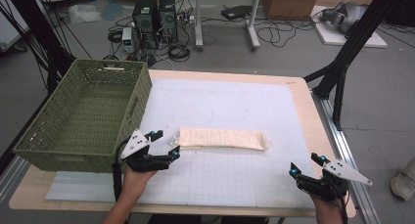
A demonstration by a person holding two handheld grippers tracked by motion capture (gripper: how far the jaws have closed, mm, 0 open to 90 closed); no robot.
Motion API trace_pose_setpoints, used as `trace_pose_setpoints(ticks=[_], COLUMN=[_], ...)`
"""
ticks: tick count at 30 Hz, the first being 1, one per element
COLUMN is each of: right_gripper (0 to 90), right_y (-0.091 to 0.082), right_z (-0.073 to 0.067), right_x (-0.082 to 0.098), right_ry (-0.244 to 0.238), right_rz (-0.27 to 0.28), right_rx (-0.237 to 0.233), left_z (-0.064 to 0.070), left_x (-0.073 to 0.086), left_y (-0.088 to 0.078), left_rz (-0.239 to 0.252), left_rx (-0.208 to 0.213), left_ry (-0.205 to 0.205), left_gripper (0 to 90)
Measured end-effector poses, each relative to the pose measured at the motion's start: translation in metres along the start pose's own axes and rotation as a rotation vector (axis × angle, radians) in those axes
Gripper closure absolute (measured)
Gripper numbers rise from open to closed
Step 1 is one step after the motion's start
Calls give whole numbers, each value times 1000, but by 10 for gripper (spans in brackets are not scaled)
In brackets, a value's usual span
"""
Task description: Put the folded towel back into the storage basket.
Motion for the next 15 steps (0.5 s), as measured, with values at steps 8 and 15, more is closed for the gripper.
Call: trace_pose_setpoints(ticks=[8, 15], right_gripper=[163, 163], right_y=[0, 6], right_z=[-1, 1], right_x=[1, 3], right_ry=[0, 9], right_rz=[-5, -20], right_rx=[-4, -15], left_z=[0, -4], left_x=[0, 1], left_y=[0, 1], left_rz=[-3, -6], left_rx=[-1, -9], left_ry=[0, -9], left_gripper=[154, 154])
Point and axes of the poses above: each handheld gripper's, and its own axes: y roughly forward along the jaws, x roughly out of its underside, z roughly to its right, the point moved 5 cm from there along y, roughly forward along the jaws, and after that the axes turned 9 degrees about y, right-handed, at the moved point
